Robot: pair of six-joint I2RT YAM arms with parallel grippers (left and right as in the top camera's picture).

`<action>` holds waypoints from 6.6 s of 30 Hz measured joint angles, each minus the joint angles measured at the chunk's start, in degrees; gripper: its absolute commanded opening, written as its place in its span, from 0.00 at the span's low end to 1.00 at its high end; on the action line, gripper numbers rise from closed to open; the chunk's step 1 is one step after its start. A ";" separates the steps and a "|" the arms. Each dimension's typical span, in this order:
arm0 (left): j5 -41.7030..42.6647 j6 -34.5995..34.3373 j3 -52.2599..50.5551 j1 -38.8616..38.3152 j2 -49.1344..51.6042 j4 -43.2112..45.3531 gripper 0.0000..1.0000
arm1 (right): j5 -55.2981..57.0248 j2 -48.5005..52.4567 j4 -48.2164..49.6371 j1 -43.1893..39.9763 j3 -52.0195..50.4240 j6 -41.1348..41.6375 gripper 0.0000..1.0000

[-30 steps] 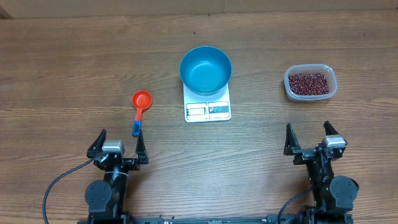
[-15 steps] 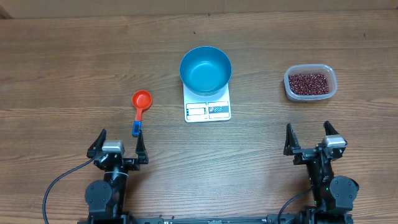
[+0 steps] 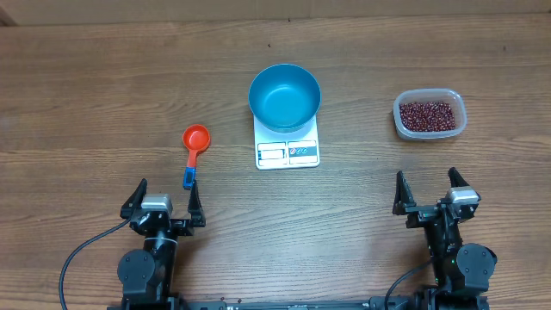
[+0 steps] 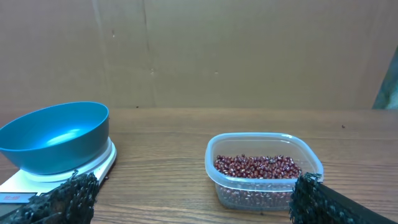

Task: Scoop item into bowl and weigh 150g on scale

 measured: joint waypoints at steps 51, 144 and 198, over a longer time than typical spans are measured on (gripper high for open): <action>-0.22 0.00 14.99 0.02 -0.02 -26.77 1.00 | 0.02 0.00 0.00 0.00 0.00 0.02 1.00; 2.60 4.92 89.92 0.02 94.73 -67.60 1.00 | 0.00 0.00 -0.02 0.00 0.00 0.00 1.00; -0.13 4.96 89.94 0.02 104.32 -62.82 1.00 | 0.02 0.00 0.02 0.00 0.00 0.00 1.00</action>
